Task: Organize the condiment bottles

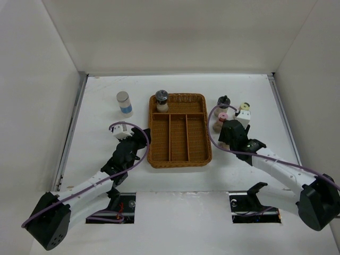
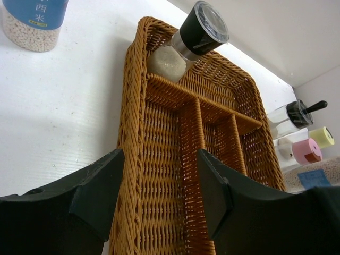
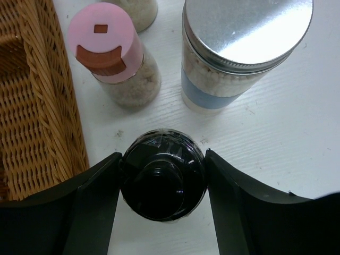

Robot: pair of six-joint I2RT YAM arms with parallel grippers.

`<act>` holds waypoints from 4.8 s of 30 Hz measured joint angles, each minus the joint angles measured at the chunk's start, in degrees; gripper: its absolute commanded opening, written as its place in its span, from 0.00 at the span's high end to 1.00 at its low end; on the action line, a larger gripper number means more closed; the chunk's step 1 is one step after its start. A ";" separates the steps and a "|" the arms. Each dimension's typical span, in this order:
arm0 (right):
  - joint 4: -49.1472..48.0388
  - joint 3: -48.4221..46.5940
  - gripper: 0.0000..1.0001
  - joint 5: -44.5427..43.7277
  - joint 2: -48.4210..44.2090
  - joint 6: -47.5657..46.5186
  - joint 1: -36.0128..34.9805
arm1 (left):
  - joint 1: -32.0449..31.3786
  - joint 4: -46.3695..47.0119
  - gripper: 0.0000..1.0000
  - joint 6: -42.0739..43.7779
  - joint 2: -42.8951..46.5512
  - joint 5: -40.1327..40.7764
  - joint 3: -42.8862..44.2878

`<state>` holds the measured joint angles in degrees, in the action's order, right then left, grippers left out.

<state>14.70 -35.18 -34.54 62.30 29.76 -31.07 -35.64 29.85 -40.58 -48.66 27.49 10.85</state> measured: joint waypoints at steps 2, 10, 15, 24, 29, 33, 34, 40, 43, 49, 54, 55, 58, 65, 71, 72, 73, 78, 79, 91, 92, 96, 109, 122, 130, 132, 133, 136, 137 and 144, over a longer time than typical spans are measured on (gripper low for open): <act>0.26 0.00 0.47 0.17 -0.42 -0.11 -0.02 | 0.04 0.22 0.44 -0.02 0.02 0.02 0.00; 7.48 -8.83 0.47 -1.29 -6.29 -0.44 -5.27 | 2.45 0.42 0.41 -0.44 1.05 -0.04 -0.96; 4.85 -20.33 0.47 -1.38 -2.10 -2.69 -9.20 | 3.65 0.55 0.39 -1.01 1.09 -0.11 -1.38; -6.71 -43.17 0.47 3.39 28.35 -9.38 -10.62 | 4.31 0.83 0.37 -1.57 3.08 -0.09 -2.56; -9.11 -52.65 0.47 6.71 41.62 -11.93 -9.81 | 4.46 0.87 0.37 -1.66 3.10 -0.09 -2.60; -9.64 -56.92 0.47 7.72 47.91 -12.46 -8.55 | 4.48 1.22 0.37 -1.66 2.82 -0.13 -2.60; -9.77 -57.20 0.47 7.85 48.85 -12.44 -8.22 | 4.48 1.27 0.37 -1.66 2.82 -0.13 -2.60; -9.81 -57.77 0.44 8.02 52.87 -12.44 -7.15 | 4.46 1.46 0.37 -1.70 2.10 -0.24 -2.62; -9.64 -57.79 0.38 8.04 54.55 -12.41 -7.17 | 4.48 1.77 0.37 -1.70 1.68 -0.33 -2.62; -9.57 -57.81 0.28 7.89 57.05 -11.74 -7.26 | 4.48 2.08 0.37 -1.73 1.36 -0.59 -2.62; -9.55 -57.94 0.13 7.91 57.09 -10.80 -7.26 | 4.48 2.14 0.37 -1.79 1.38 -0.74 -2.62; -9.57 -57.94 0.11 7.91 57.09 -10.78 -7.26 | 4.48 2.14 0.37 -1.79 1.36 -0.74 -2.62; -9.57 -57.83 0.09 7.91 56.68 -10.82 -7.26 | 4.50 2.14 0.37 -1.81 1.31 -0.79 -2.62; -9.40 -52.85 0.09 8.04 45.16 -11.93 -6.21 | 4.50 2.19 0.37 -1.84 1.31 -0.83 -2.62; -13.18 -45.57 0.10 5.27 30.99 -13.05 0.66 | 4.81 2.16 0.37 -1.86 1.31 -1.11 -2.62; -13.73 -44.17 0.09 4.22 29.77 -13.25 2.01 | 4.85 2.19 0.37 -1.86 1.33 -1.11 -2.62; -13.97 -42.56 0.09 2.95 28.76 -13.44 3.37 | 4.85 2.19 0.37 -1.86 1.33 -1.09 -2.62; -12.92 -36.02 0.08 -0.57 28.63 -13.97 6.82 | 4.85 2.34 0.37 -1.88 1.01 -1.29 -2.62; -12.41 -35.34 0.08 -0.68 29.00 -13.97 7.13 | 4.83 2.36 0.37 -1.88 0.85 -1.31 -2.62; -8.61 -34.73 0.08 2.67 35.30 -13.05 10.99 | 4.87 2.58 0.37 -2.08 0.13 -1.86 -2.62; -8.63 -34.73 0.08 2.93 35.60 -12.92 11.32 | 4.87 2.58 0.37 -2.12 0.13 -1.88 -2.62; -8.66 -34.75 0.09 4.00 36.35 -12.37 12.33 | 4.87 2.60 0.37 -2.29 0.02 -2.05 -2.62; -8.48 -36.59 0.35 8.33 41.20 -10.56 13.11 | 5.53 2.95 0.37 -2.47 -0.76 -2.49 -2.62; -11.26 -36.72 0.42 4.04 35.08 -14.60 9.81 | 5.64 4.17 0.37 -2.71 -2.21 -2.54 -2.62; -15.72 -43.21 0.42 5.09 36.28 -16.68 0.55 | 5.64 4.31 0.37 -2.69 -2.19 -2.51 -2.62; -16.26 -44.85 0.42 5.70 38.29 -16.74 -0.70 | 5.64 4.31 0.37 -2.69 -2.19 -2.49 -2.62; -16.48 -45.62 0.42 6.01 39.52 -16.74 -1.07 | 5.68 4.31 0.37 -2.69 -2.19 -2.51 -2.62; -16.68 -47.15 0.42 6.45 43.39 -16.74 -1.22 | 5.79 4.28 0.37 -2.69 -2.12 -2.51 -2.62; -16.65 -47.17 0.42 6.47 44.37 -16.72 -1.18 | 5.77 4.28 0.37 -2.69 -2.03 -2.49 -2.62; -15.56 -46.40 0.40 6.54 48.02 -16.22 -0.87 | 6.01 4.31 0.36 -2.69 -1.92 -2.51 -2.62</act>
<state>-0.86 -81.58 -28.01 110.32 13.54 -31.94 -29.63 34.15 -43.27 -50.59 24.97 8.23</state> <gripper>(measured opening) 0.703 0.633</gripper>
